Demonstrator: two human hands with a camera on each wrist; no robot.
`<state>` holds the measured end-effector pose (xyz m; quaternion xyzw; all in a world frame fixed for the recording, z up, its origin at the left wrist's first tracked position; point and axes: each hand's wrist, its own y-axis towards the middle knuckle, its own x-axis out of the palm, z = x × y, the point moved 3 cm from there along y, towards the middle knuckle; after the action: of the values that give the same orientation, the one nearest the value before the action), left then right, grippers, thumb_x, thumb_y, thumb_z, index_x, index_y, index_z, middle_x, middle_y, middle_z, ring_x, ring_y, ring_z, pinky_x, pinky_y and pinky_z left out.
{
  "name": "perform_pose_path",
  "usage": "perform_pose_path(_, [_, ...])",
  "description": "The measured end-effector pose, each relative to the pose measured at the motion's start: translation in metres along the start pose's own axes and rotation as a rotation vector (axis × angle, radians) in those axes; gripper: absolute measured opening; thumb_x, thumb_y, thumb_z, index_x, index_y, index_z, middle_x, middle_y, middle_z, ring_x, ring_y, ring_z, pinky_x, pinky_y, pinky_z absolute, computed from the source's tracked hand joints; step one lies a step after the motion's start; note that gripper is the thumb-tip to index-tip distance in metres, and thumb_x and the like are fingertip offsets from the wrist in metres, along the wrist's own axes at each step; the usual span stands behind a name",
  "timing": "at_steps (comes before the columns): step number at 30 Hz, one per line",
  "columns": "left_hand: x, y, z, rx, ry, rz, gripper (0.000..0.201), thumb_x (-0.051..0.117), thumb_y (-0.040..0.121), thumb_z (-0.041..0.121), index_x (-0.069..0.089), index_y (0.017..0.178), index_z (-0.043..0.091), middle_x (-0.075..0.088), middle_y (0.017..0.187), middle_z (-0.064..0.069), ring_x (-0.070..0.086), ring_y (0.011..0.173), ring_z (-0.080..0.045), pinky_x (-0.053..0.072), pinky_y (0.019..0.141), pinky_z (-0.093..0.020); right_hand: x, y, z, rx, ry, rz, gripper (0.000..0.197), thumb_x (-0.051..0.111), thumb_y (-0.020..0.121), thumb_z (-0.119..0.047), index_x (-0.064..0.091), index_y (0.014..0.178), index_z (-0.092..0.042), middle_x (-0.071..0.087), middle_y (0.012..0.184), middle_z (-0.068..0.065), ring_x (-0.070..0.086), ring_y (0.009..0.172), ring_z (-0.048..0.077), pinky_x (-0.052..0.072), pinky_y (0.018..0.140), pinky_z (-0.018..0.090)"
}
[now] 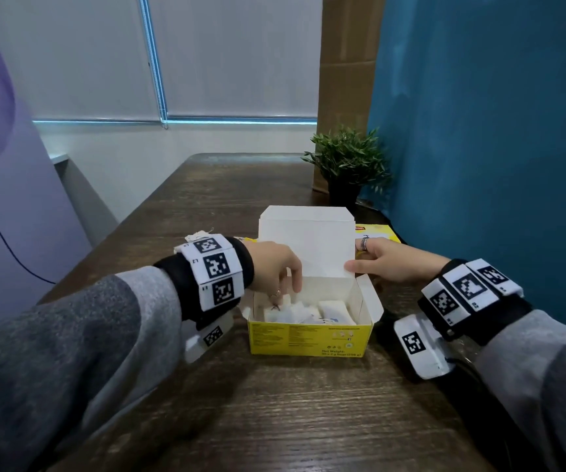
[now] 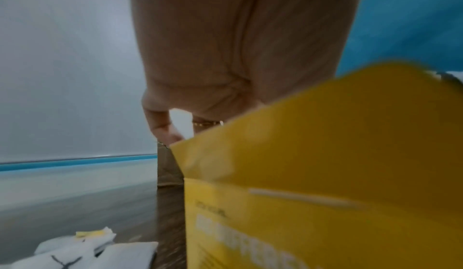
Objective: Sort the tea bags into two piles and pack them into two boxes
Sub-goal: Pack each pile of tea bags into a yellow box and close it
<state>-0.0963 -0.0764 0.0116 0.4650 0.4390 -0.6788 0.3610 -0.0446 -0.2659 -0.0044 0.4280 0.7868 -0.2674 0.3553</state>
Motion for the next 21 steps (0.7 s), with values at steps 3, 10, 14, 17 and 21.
perform_pose_path(3, [0.0,-0.001,-0.003,-0.001,0.216,0.11,0.033,0.069,0.077,0.014,0.059,0.105,0.03,0.068,0.092,0.011,0.056,0.083,-0.009,0.03,0.084,-0.034,-0.002,0.0,-0.001,-0.002,-0.042,0.008,0.015,0.052,0.095,-0.023,0.058,0.107,-0.018,0.067,0.116,0.004,0.062,0.107,0.021,0.045,0.099,0.034])
perform_pose_path(10, [-0.033,-0.026,-0.064,-0.074,-0.258,0.517,0.011,0.064,0.084,0.016,0.061,0.09,0.025,0.06,0.077,0.009,0.055,0.067,-0.004,0.041,0.062,-0.009,-0.006,0.003,0.008,0.002,-0.081,0.005,0.025,0.055,0.094,-0.025,0.059,0.116,-0.013,0.069,0.114,0.003,0.065,0.105,0.02,0.047,0.098,0.038])
perform_pose_path(14, [-0.013,-0.03,-0.118,-0.275,-0.263,0.405,0.015,0.067,0.083,0.026,0.057,0.092,0.021,0.063,0.093,-0.001,0.059,0.074,-0.014,0.046,0.07,-0.025,-0.013,-0.001,0.013,0.028,-0.091,0.017,0.022,0.056,0.093,-0.026,0.06,0.11,-0.013,0.07,0.104,0.002,0.066,0.094,0.02,0.05,0.088,0.033])
perform_pose_path(17, [0.02,-0.029,-0.131,-0.328,-0.193,0.048,0.038,0.076,0.074,0.032,0.059,0.105,0.019,0.061,0.088,0.004,0.055,0.073,-0.008,0.043,0.072,-0.022,-0.014,-0.002,0.015,0.041,-0.065,0.015,0.022,0.056,0.093,-0.024,0.059,0.111,-0.012,0.072,0.103,0.004,0.066,0.083,0.014,0.051,0.079,0.029])
perform_pose_path(21, [0.035,-0.029,-0.131,-0.364,-0.071,-0.081,0.048,0.081,0.068,0.034,0.056,0.106,0.019,0.058,0.093,0.007,0.052,0.085,-0.011,0.041,0.069,-0.021,-0.013,0.001,0.015,0.049,-0.034,0.02,0.021,0.056,0.093,-0.022,0.061,0.11,-0.012,0.072,0.105,0.007,0.068,0.098,0.026,0.052,0.091,0.043])
